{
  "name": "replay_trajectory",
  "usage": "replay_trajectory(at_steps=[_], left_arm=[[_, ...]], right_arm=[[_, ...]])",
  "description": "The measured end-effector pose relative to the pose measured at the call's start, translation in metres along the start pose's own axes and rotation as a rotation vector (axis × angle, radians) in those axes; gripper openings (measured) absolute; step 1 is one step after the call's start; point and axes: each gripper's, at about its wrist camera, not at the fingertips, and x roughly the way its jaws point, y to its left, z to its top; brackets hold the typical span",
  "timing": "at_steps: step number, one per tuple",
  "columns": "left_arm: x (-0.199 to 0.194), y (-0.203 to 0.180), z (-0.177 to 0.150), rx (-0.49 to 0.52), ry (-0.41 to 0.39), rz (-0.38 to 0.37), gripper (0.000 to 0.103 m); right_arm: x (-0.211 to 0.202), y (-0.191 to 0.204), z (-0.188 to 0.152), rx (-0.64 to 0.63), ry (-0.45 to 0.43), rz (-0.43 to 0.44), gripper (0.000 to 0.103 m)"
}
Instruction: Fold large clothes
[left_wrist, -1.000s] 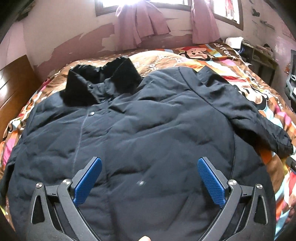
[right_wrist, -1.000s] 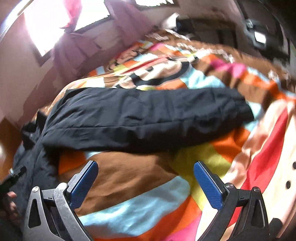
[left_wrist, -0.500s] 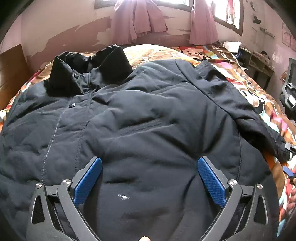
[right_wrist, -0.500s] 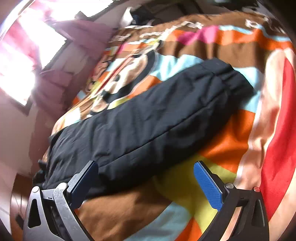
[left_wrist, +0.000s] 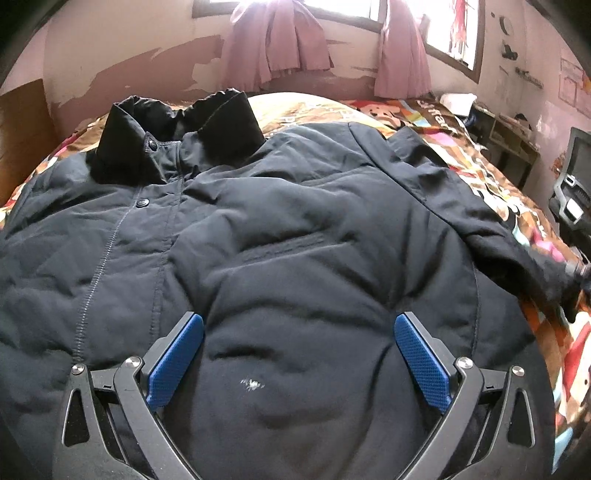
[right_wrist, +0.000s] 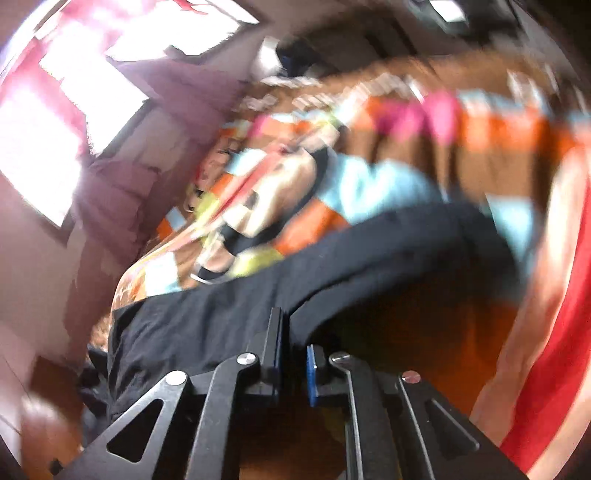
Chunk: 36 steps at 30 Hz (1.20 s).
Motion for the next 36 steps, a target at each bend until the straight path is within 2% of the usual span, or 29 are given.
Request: replay_trajectory(at_steps=[4, 8, 11, 16, 19, 22, 24, 27, 28, 29, 31, 34, 36], left_arm=[[-0.018, 0.012, -0.002, 0.003, 0.027, -0.004, 0.101], [-0.049, 0.039, -0.012, -0.016, 0.061, 0.049, 0.101], [-0.073, 0.062, -0.022, -0.041, 0.08, 0.068, 0.101], [-0.125, 0.116, -0.042, -0.096, 0.069, 0.109, 0.101], [-0.152, 0.149, -0.055, -0.143, 0.057, 0.124, 0.101], [-0.174, 0.177, -0.068, -0.197, 0.042, 0.131, 0.101], [-0.186, 0.194, -0.076, -0.231, 0.025, 0.123, 0.101], [-0.198, 0.211, -0.087, -0.256, -0.005, 0.105, 0.101], [-0.201, 0.215, -0.089, -0.261, -0.012, 0.099, 0.101], [-0.204, 0.218, -0.092, -0.266, -0.022, 0.087, 0.101], [-0.209, 0.221, -0.094, -0.275, -0.043, 0.053, 0.101], [-0.212, 0.22, -0.094, -0.276, -0.059, 0.021, 0.101], [-0.212, 0.217, -0.09, -0.27, -0.07, 0.011, 0.101]], right_arm=[[-0.034, 0.071, 0.02, -0.195, -0.092, 0.035, 0.007], [-0.059, 0.155, 0.017, -0.421, -0.164, 0.082, 0.007], [-0.073, 0.227, -0.005, -0.614, -0.198, 0.132, 0.007], [-0.084, 0.334, -0.077, -0.917, -0.205, 0.241, 0.007], [-0.079, 0.38, -0.13, -1.029, -0.12, 0.346, 0.007], [-0.065, 0.412, -0.194, -1.146, -0.017, 0.416, 0.007], [-0.058, 0.423, -0.23, -1.196, 0.04, 0.436, 0.007], [-0.034, 0.425, -0.275, -1.229, 0.172, 0.449, 0.009], [-0.022, 0.424, -0.287, -1.233, 0.234, 0.458, 0.018], [-0.01, 0.423, -0.3, -1.235, 0.311, 0.463, 0.037], [0.006, 0.414, -0.319, -1.206, 0.415, 0.478, 0.061], [0.028, 0.4, -0.325, -1.152, 0.541, 0.485, 0.061], [0.023, 0.392, -0.317, -1.109, 0.56, 0.52, 0.061]])
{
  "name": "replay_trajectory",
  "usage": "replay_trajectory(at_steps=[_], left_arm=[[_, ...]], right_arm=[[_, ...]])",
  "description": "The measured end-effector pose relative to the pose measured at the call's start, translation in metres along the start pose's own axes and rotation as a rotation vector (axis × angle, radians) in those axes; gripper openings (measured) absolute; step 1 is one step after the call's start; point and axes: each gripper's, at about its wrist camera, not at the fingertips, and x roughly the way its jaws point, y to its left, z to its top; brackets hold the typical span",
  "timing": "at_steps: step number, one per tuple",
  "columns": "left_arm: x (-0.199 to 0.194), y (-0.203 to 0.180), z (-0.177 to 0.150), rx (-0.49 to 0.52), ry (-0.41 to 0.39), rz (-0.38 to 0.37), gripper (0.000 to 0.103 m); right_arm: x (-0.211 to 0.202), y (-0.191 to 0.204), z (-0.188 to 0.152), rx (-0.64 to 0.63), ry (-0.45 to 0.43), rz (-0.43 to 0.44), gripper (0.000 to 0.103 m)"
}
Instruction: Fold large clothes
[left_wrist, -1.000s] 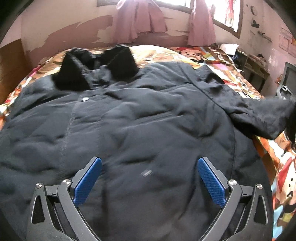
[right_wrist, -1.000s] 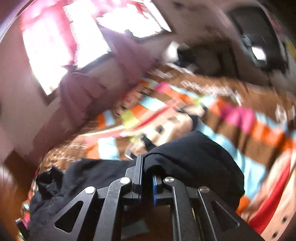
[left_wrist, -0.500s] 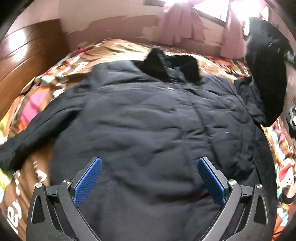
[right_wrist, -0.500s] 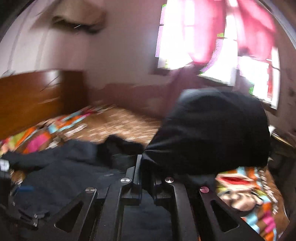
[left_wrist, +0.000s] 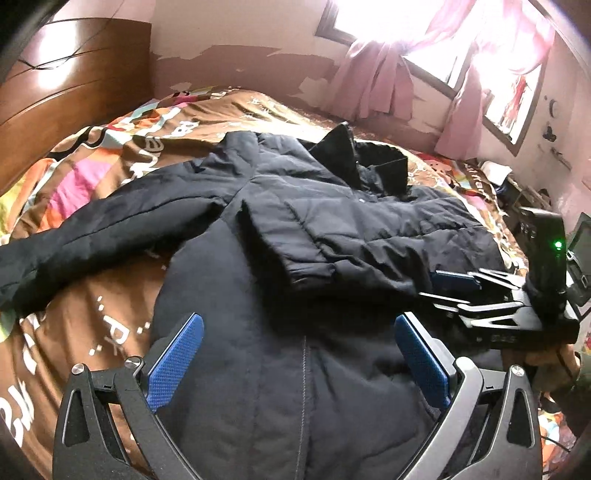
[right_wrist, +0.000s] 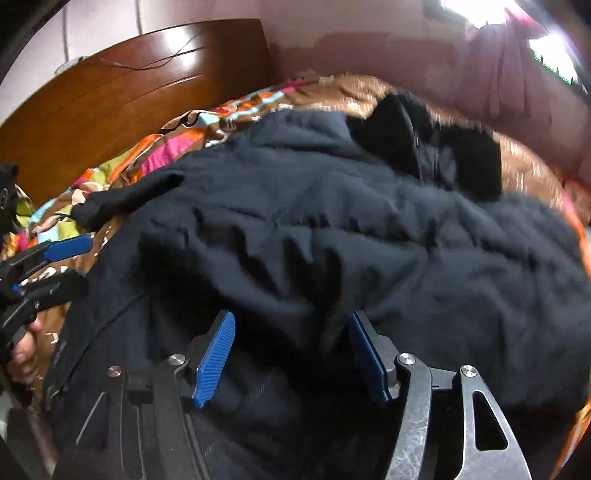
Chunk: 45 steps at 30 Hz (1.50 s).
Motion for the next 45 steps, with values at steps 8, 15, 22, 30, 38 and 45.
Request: replay_trajectory(at_steps=[8, 15, 22, 30, 38, 45], left_arm=[[0.05, 0.0, 0.036, -0.074, 0.007, 0.144, 0.101], [0.093, 0.002, 0.031, -0.041, 0.076, 0.288, 0.101], [0.11, -0.009, 0.014, 0.067, 0.053, 0.378, 0.102], [0.059, 0.028, 0.024, -0.079, -0.045, 0.156, 0.102], [-0.017, 0.149, 0.029, -0.322, -0.124, 0.223, 0.102], [-0.057, 0.256, 0.011, -0.565, -0.128, 0.433, 0.102]], right_arm=[[-0.037, -0.071, 0.017, 0.16, -0.145, -0.233, 0.081], [0.014, -0.097, 0.018, 0.159, -0.091, -0.345, 0.083], [0.039, -0.083, 0.005, 0.076, -0.07, -0.448, 0.091], [0.02, -0.073, 0.01, 0.118, -0.13, -0.389, 0.092], [0.044, -0.01, 0.051, 0.076, -0.172, -0.256, 0.095], [0.077, 0.041, 0.085, 0.022, -0.17, -0.17, 0.095]])
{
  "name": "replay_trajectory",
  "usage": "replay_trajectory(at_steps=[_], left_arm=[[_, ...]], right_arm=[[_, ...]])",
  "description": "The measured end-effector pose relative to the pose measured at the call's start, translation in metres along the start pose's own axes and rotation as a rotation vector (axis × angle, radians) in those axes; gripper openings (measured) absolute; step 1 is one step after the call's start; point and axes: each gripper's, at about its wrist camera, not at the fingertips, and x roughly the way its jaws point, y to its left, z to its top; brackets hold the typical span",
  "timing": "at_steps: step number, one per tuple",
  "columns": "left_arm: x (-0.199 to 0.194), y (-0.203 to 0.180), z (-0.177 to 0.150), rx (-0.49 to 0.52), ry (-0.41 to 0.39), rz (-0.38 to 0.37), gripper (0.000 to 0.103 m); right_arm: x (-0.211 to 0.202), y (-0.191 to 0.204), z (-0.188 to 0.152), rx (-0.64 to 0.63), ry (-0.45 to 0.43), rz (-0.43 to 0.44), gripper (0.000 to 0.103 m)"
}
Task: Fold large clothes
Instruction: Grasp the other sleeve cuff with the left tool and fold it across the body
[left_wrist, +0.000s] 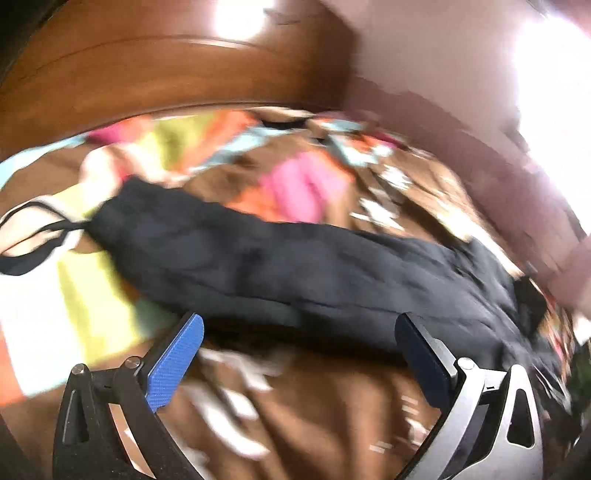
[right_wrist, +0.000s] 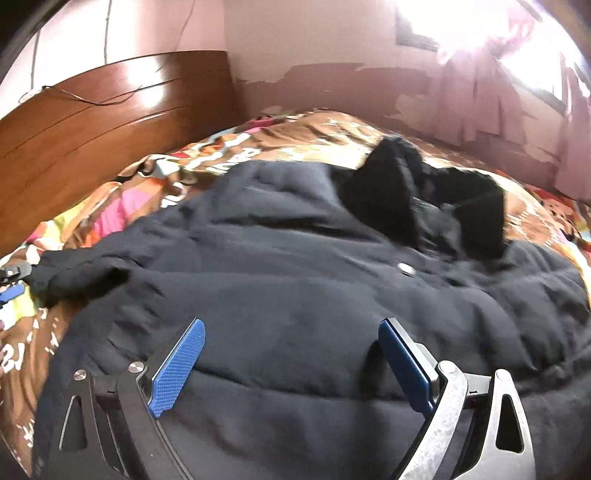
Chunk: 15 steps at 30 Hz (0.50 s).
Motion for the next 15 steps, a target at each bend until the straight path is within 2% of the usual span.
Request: replay_trajectory(at_steps=[2, 4, 9, 10, 12, 14, 15], left_arm=[[0.005, 0.027, 0.009, -0.085, 0.003, 0.098, 0.102], [0.013, 0.047, 0.015, -0.15, 0.021, 0.157, 0.102], [0.023, 0.083, 0.018, -0.245, 0.058, 0.154, 0.1], [0.023, 0.088, 0.018, -0.254, 0.057, 0.149, 0.095], [0.023, 0.09, 0.017, -0.258, 0.059, 0.143, 0.076], [0.027, 0.093, 0.018, -0.259, 0.081, 0.144, 0.043], [0.031, 0.093, 0.018, -0.266, 0.094, 0.147, 0.037]], right_arm=[[0.006, 0.012, 0.005, -0.021, -0.003, 0.0, 0.095], [0.012, 0.023, 0.008, -0.053, -0.003, -0.011, 0.095], [0.032, 0.037, 0.007, -0.111, 0.033, -0.036, 0.095], [0.035, 0.038, 0.005, -0.108, 0.04, -0.04, 0.096], [0.036, 0.036, 0.001, -0.099, 0.029, -0.046, 0.099], [0.036, 0.035, -0.003, -0.093, 0.025, -0.045, 0.101], [0.036, 0.035, -0.004, -0.09, 0.023, -0.045, 0.102]])
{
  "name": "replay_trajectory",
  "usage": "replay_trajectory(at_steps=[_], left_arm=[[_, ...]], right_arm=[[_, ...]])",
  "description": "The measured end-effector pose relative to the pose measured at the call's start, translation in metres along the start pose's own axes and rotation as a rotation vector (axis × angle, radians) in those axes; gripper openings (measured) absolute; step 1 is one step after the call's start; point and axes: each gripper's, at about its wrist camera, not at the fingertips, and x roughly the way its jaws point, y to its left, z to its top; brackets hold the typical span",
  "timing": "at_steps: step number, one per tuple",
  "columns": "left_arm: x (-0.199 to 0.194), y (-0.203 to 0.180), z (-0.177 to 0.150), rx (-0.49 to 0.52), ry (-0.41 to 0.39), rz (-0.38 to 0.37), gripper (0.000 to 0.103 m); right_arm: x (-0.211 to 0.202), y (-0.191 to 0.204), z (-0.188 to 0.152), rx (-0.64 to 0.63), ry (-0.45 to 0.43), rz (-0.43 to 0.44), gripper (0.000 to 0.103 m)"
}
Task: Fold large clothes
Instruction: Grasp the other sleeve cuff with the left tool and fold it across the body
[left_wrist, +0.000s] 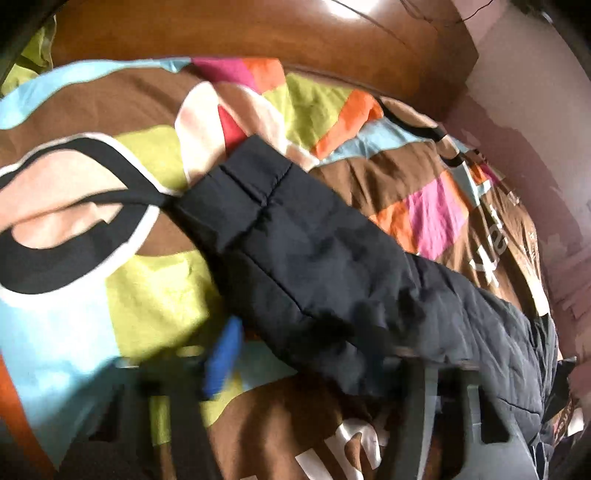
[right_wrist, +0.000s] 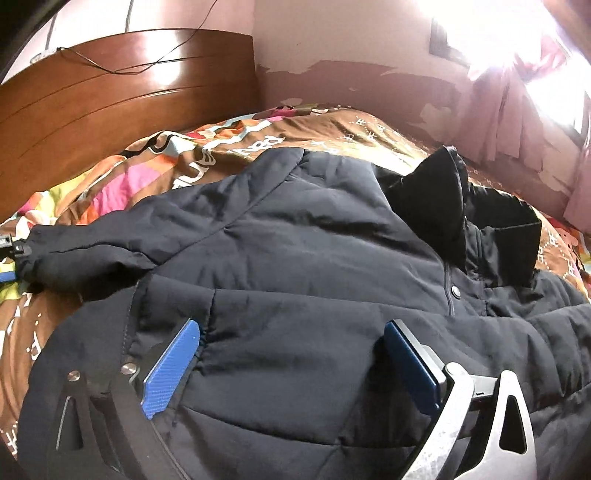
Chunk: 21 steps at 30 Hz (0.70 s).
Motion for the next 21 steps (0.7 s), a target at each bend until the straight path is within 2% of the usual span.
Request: replay_trajectory(at_steps=[2, 4, 5, 13, 17, 21], left_arm=[[0.002, 0.001, 0.0, -0.026, 0.005, 0.0, 0.02], [0.001, -0.002, 0.003, -0.034, -0.015, 0.0, 0.009], [-0.007, -0.004, 0.003, -0.023, -0.04, 0.002, 0.007], [-0.079, -0.054, 0.011, 0.156, -0.253, -0.022, 0.004], [-0.133, -0.095, -0.001, 0.308, -0.369, -0.051, 0.004], [-0.185, -0.146, -0.028, 0.491, -0.464, -0.122, 0.004]], right_arm=[[-0.001, 0.0, -0.002, 0.003, -0.001, -0.002, 0.103], [-0.002, 0.001, -0.004, -0.002, 0.0, -0.007, 0.103], [-0.003, 0.001, -0.003, -0.005, 0.001, -0.01, 0.103], [-0.032, -0.006, -0.001, 0.01, -0.044, 0.005, 0.103], [-0.058, -0.016, 0.0, 0.015, -0.073, 0.012, 0.103], [-0.084, -0.033, -0.003, 0.019, -0.098, -0.005, 0.103]])
